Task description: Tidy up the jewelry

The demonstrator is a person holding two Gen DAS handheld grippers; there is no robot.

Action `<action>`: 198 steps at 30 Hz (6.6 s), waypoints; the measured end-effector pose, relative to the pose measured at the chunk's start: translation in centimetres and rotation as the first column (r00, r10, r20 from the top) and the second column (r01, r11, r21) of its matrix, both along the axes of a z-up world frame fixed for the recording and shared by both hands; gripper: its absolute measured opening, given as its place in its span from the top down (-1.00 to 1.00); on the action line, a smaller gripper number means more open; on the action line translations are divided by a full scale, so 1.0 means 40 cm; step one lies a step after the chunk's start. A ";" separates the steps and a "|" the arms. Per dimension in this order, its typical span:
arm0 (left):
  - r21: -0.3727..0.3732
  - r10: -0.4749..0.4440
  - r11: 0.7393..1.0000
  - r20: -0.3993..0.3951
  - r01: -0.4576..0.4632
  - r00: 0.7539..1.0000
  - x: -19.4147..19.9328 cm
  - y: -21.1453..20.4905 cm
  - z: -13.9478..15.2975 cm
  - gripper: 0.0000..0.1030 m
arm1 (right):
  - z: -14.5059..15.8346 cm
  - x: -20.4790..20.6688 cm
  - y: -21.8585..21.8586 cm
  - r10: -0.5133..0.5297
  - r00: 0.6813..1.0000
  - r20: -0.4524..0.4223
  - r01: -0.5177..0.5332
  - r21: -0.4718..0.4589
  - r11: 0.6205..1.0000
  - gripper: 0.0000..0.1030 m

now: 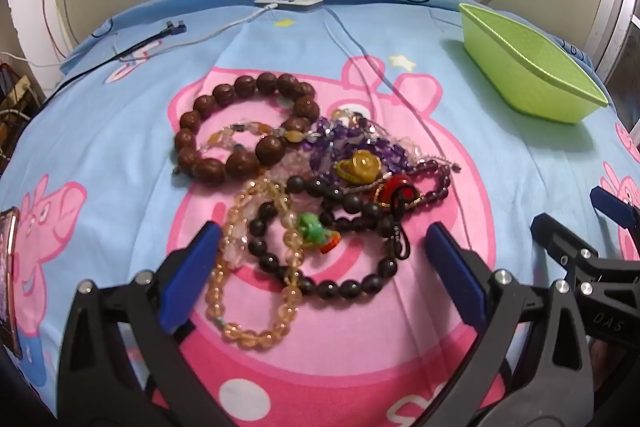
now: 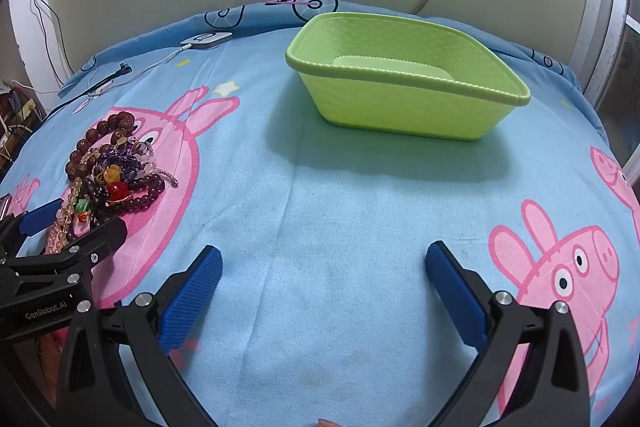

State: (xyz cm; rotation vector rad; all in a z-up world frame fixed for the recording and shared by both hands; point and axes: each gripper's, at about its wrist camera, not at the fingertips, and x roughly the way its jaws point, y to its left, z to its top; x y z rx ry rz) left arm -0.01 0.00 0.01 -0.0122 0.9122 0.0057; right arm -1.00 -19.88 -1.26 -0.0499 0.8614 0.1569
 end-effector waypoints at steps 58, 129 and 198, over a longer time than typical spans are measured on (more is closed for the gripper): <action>-0.340 0.021 0.941 0.081 0.007 0.996 0.101 0.316 0.133 0.73 | 0.167 0.225 0.345 0.535 0.845 0.015 -0.506 0.350 0.789 1.00; -0.196 -0.244 0.948 0.062 0.252 0.968 0.285 -0.190 0.242 0.67 | 0.129 0.228 -0.381 -0.042 0.972 0.229 -0.089 0.533 0.842 0.47; -0.136 -0.266 0.941 0.269 0.310 0.926 -0.066 0.094 0.207 -0.23 | 0.444 0.087 0.143 0.518 0.807 0.284 -0.591 0.388 0.707 1.00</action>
